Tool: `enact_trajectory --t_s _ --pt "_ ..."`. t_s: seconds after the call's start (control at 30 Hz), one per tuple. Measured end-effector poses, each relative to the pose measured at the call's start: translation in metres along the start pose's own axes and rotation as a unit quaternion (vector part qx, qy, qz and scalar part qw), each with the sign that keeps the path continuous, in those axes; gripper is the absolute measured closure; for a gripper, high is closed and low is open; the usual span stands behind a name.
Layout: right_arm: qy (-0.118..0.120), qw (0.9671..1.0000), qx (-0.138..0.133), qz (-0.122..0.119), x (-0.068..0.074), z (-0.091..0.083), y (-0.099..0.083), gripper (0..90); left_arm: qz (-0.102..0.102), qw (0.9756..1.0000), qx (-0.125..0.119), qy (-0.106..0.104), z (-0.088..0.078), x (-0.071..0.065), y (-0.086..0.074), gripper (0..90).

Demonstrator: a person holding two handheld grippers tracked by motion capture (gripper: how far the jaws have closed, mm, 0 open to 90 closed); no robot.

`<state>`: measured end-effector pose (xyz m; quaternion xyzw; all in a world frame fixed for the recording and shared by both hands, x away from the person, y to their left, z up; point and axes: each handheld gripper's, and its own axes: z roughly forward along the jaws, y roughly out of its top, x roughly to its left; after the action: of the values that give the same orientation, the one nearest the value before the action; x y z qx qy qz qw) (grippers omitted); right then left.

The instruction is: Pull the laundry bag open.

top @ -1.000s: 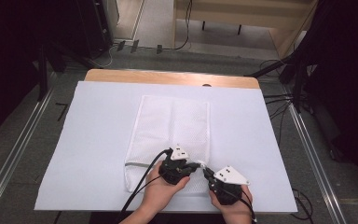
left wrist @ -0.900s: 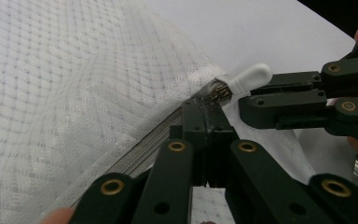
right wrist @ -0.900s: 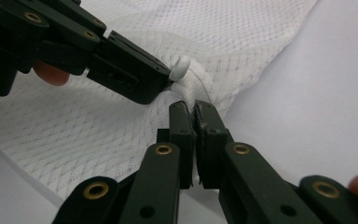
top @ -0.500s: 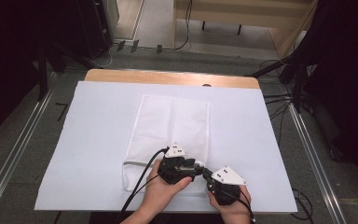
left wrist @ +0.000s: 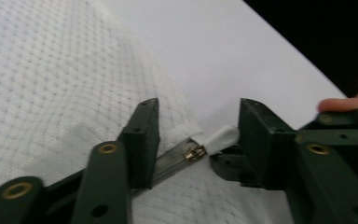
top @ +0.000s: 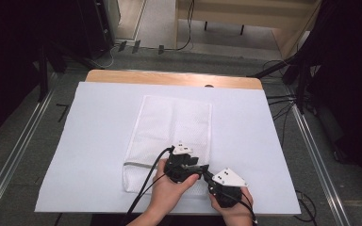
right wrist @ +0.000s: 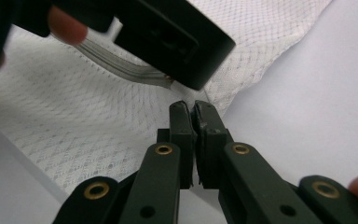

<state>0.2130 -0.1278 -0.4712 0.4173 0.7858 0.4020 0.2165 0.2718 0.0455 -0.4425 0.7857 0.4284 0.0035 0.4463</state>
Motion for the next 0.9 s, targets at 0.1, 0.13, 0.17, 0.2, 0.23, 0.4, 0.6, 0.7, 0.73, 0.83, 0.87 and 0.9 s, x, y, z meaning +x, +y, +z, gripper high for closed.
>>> enact_trajectory --t_s 0.1,0.13,0.17,0.2,0.23,0.4,0.6,0.7,0.73,0.83,0.87,0.9 --pt "-0.002 1.0 0.001 -0.001 0.0 0.0 0.0 88.5 -0.004 0.9997 -0.001 -0.022 -0.006 0.003 0.001 56.8" --pt "-0.003 1.0 0.001 0.0 0.0 0.0 0.0 88.5 -0.007 0.9996 0.0 -0.027 -0.008 0.004 0.002 58.7" --pt "-0.004 1.0 0.0 0.002 0.0 0.0 0.0 88.5 -0.008 0.9994 0.002 -0.033 -0.009 0.005 0.001 60.0" --pt "-0.007 1.0 -0.002 0.002 -0.001 0.0 0.001 88.5 -0.015 0.9989 0.003 -0.045 -0.011 0.008 0.0 62.4" --pt "-0.007 1.0 -0.002 0.002 -0.001 0.0 0.001 88.5 -0.015 0.9989 0.003 -0.045 -0.011 0.008 0.0 64.3" --pt "-0.01 0.9999 0.002 0.005 -0.001 0.0 0.0 88.5 -0.027 0.9973 0.008 -0.067 -0.012 0.012 -0.005 73.8" --pt "-0.012 0.9998 0.002 0.013 -0.003 0.0 0.0 88.5 -0.031 0.9971 0.018 -0.068 -0.014 0.021 -0.005 79.8" --pt "-0.005 0.9997 -0.007 0.021 -0.006 -0.002 0.0 88.5 -0.034 0.9963 0.023 -0.075 -0.014 0.026 -0.006 82.7" --pt "-0.006 0.9998 -0.006 0.02 -0.005 -0.002 0.0 88.5 -0.038 0.996 0.024 -0.078 -0.013 0.027 -0.007 83.3" --pt "-0.007 0.9998 -0.004 0.019 -0.005 -0.001 0.0 88.5 -0.036 0.9959 0.027 -0.079 -0.011 0.028 -0.008 83.8" --pt "-0.007 0.9998 -0.004 0.02 -0.005 -0.001 0.0 88.5 -0.036 0.9958 0.028 -0.079 -0.01 0.027 -0.008 83.9" --pt "-0.006 0.9997 -0.004 0.022 -0.005 -0.001 0.0 88.5 -0.037 0.9958 0.029 -0.079 -0.009 0.027 -0.008 83.7"
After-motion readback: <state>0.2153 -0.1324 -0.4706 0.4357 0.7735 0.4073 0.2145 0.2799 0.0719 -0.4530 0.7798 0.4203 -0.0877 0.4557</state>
